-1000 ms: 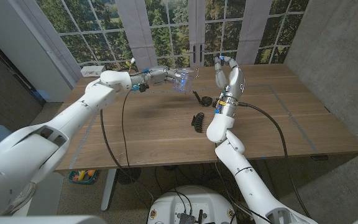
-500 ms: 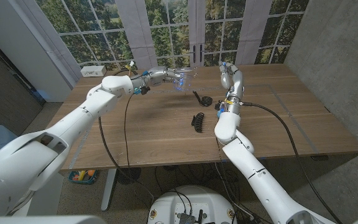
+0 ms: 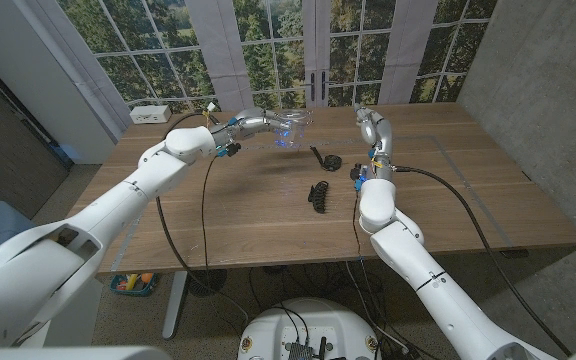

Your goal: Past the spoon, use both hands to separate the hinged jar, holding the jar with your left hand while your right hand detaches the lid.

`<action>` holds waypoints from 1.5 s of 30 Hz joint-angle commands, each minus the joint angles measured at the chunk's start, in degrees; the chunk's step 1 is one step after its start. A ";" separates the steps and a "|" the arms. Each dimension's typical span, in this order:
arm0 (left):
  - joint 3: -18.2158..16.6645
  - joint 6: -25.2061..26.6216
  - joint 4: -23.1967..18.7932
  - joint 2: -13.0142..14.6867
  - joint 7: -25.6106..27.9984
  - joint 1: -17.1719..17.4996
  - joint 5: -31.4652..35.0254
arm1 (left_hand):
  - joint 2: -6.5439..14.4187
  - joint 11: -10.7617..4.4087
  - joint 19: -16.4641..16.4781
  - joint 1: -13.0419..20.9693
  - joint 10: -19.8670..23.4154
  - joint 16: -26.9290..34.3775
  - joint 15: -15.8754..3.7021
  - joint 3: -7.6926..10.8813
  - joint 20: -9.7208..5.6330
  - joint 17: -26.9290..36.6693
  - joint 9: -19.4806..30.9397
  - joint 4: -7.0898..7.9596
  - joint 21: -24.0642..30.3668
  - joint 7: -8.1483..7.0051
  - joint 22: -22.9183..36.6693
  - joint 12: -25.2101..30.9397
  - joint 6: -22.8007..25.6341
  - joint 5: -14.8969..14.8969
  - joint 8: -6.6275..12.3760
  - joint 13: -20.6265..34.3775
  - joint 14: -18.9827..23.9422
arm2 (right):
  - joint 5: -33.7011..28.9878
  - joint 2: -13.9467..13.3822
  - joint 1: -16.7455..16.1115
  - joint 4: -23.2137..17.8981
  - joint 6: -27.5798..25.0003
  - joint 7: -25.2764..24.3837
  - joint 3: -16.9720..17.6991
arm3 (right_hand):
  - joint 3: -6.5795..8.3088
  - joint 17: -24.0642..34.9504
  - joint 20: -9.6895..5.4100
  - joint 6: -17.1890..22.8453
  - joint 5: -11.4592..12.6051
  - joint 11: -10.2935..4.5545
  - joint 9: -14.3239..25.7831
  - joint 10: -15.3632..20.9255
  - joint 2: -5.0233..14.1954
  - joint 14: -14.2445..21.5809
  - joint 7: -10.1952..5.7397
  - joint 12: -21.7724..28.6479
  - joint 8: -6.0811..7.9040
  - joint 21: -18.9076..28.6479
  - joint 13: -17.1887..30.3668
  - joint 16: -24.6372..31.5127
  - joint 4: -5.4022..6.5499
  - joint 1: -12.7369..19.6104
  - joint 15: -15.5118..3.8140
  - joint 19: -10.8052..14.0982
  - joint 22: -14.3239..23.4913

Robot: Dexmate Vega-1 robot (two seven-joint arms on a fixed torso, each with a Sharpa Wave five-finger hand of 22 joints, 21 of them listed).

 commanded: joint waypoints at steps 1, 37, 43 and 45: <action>-0.13 -0.89 -2.09 0.89 7.07 2.19 4.68 | 9.99 -13.13 0.32 12.41 14.34 0.47 -13.48 -0.06 -0.24 -0.13 13.96 -0.28 0.40 -8.45 0.02 3.06 15.07 1.10 21.95 11.08 0.37 | 11.01 -3.48 -0.55 -1.77 1.18 5.46 1.14 | 0.08 -0.70 -0.57 -0.48 0.38 0.10 -0.01 -1.00 0.05 -1.06 -0.02 -0.69 -0.49 -0.17 -0.42 -0.90 -0.69 -0.76 0.59 -0.51 -0.01; 2.41 -1.53 3.50 -1.84 19.83 4.44 14.51 | 9.89 -13.53 -0.06 14.26 14.38 0.57 -13.42 -2.10 -0.64 -0.96 9.84 0.31 0.58 -8.93 -0.17 0.77 16.29 1.09 17.61 7.56 -0.46 | 26.94 -7.20 -0.64 -1.25 4.59 12.84 1.84 | -0.96 -2.98 1.45 -4.47 0.17 2.51 -0.17 -4.63 2.32 -4.36 2.10 -2.28 -3.89 -1.74 -3.27 -3.30 0.34 -4.62 3.18 -4.00 -0.32; 2.68 -1.59 3.75 -1.86 21.69 4.68 16.02 | 9.88 -13.79 -0.89 14.23 14.42 0.23 -13.34 -2.35 -0.53 -1.20 9.40 0.43 0.28 -9.17 -0.21 0.49 16.51 1.07 17.17 7.14 -1.12 | 27.29 -7.31 -0.29 -0.87 4.73 12.78 1.52 | -1.05 -3.08 1.61 -4.53 0.09 2.72 -0.16 -4.62 2.52 -4.29 2.17 -2.22 -3.99 -1.77 -3.43 -3.29 0.52 -5.01 3.26 -4.05 -0.32; 2.82 -1.48 3.75 -1.87 22.71 4.81 16.86 | 9.77 -13.78 -1.65 14.21 14.46 -0.15 -13.21 -2.41 -0.53 -1.44 9.20 0.43 -0.01 -9.19 -0.23 0.38 16.66 1.07 16.99 6.96 -1.73 | 27.35 -7.33 -0.25 -0.83 4.70 12.63 1.45 | -1.08 -3.12 1.63 -4.57 0.06 2.74 -0.16 -4.62 2.57 -4.27 2.17 -2.20 -4.03 -1.78 -3.48 -3.29 0.56 -5.13 3.26 -4.05 -0.32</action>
